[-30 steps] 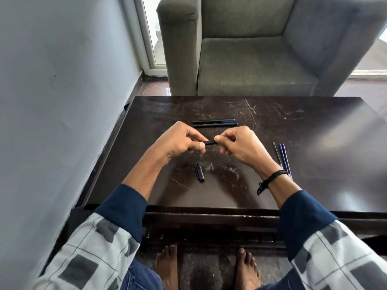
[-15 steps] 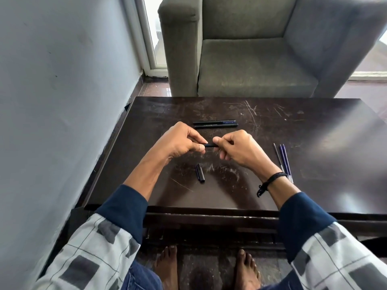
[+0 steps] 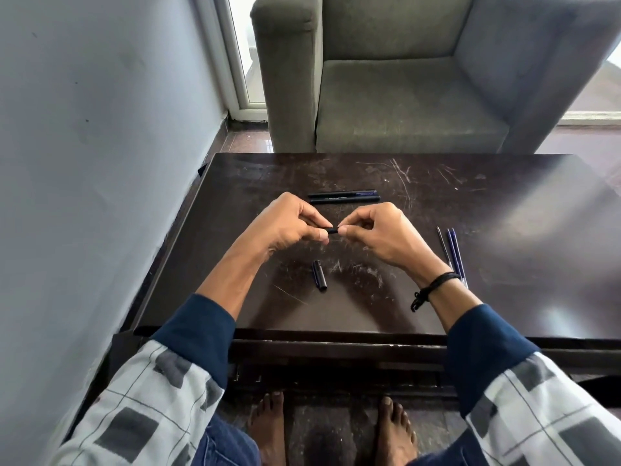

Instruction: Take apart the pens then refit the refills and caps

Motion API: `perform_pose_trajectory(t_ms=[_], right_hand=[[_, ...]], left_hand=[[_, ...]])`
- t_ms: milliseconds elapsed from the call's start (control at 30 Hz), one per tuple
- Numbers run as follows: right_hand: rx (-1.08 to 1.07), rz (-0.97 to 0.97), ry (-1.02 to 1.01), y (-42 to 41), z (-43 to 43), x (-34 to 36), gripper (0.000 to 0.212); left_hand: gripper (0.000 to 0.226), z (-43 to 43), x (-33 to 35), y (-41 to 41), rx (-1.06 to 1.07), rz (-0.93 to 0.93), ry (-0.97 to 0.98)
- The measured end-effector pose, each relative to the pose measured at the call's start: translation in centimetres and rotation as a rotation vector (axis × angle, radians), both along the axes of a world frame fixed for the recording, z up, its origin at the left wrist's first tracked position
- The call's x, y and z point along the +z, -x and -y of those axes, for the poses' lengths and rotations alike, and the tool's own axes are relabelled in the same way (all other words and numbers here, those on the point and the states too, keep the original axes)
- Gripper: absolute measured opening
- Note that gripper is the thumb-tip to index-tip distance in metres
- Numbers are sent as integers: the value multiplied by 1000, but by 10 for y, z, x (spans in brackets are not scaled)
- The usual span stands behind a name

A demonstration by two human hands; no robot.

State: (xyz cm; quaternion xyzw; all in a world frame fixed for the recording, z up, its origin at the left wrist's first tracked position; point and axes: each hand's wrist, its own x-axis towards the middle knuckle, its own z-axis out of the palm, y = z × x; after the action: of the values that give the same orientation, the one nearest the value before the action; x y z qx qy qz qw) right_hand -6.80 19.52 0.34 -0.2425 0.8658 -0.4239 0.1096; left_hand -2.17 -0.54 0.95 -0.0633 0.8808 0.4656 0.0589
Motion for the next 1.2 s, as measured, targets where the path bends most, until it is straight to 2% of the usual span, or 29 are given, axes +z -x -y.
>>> perform_pose_trajectory(t_ms=[133, 200, 300, 333, 500, 567, 667, 767, 900, 967, 1100, 1200], right_hand=[[-56, 26, -98, -2, 4, -5, 41], [-46, 30, -97, -2, 2, -6, 36], [0, 8, -31, -1, 0, -4, 11], [9, -4, -20, -1, 0, -4, 8], [11, 48, -91, 0, 2, -7, 23], [34, 63, -86, 0, 0, -6, 22], [54, 7, -80, -1, 1, -4, 19], [60, -64, -203, -2, 3, -5, 27], [62, 30, -214, -1, 0, -7, 36], [60, 32, -194, -1, 0, -6, 34], [31, -113, -231, -3, 4, -9, 22], [22, 37, -198, -3, 6, -9, 31]], left_hand=[[21, -2, -5, 1, 9, 6, 33], [21, -2, -6, 1, 11, 14, 33], [20, 1, -3, 1, 11, 5, 9], [21, 1, -2, 1, 11, 1, 5], [21, -1, -4, 1, -19, 9, 41], [20, -1, -3, 1, -21, 6, 49], [22, 1, -2, 3, -13, -10, 47], [20, 3, -3, 2, -30, -8, 74], [19, 1, -2, 1, -92, -23, 128], [19, 2, 0, 2, -93, -32, 138], [20, 4, 0, 3, -77, -34, 133], [20, 3, -2, 2, -92, -44, 160]])
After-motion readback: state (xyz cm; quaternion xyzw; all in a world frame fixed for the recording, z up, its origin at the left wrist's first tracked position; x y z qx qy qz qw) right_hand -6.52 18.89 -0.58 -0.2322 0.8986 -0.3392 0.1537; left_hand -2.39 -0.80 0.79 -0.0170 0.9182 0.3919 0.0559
